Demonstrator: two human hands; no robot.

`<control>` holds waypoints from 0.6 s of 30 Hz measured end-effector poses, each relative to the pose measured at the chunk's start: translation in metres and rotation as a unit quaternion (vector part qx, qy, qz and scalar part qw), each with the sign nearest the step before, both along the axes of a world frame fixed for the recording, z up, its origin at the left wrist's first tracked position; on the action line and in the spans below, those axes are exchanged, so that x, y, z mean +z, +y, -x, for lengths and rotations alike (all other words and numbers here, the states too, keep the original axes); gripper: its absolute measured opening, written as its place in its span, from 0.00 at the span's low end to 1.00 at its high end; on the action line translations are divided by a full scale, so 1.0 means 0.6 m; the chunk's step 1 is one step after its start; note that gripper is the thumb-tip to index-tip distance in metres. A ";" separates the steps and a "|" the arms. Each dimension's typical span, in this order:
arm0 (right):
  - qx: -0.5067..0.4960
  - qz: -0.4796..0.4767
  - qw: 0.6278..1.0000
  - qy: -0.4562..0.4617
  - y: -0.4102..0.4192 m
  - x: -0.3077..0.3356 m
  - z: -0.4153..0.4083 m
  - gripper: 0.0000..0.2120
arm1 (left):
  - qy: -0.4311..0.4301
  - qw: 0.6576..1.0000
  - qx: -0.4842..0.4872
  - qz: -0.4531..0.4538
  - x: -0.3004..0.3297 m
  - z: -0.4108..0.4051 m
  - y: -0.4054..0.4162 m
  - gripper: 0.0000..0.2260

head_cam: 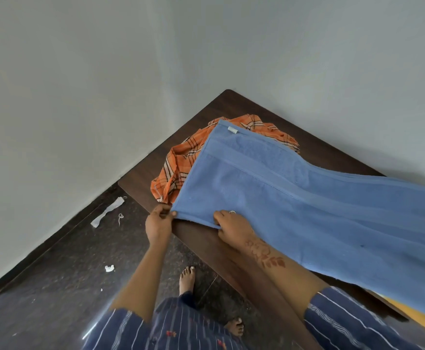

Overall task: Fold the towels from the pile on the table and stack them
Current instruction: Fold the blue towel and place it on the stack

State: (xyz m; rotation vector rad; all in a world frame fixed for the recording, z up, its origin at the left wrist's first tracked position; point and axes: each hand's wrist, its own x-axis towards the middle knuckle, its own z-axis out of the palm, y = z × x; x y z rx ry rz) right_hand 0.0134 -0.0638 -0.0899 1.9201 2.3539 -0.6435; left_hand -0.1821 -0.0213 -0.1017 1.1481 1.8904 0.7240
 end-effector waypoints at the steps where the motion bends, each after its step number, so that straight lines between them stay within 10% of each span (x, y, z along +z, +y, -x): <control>1: 0.008 0.011 1.000 0.012 -0.002 -0.003 0.000 0.10 | 0.000 1.000 -0.012 0.007 -0.004 -0.001 0.002 0.06; 8: -0.182 -0.092 0.961 0.185 -0.072 -0.021 -0.047 0.05 | -0.038 0.972 0.226 0.042 0.014 -0.081 -0.018 0.20; 18: -0.586 -0.219 0.722 0.297 -0.226 0.037 -0.235 0.04 | -0.301 0.899 0.293 0.128 0.002 -0.204 -0.040 0.36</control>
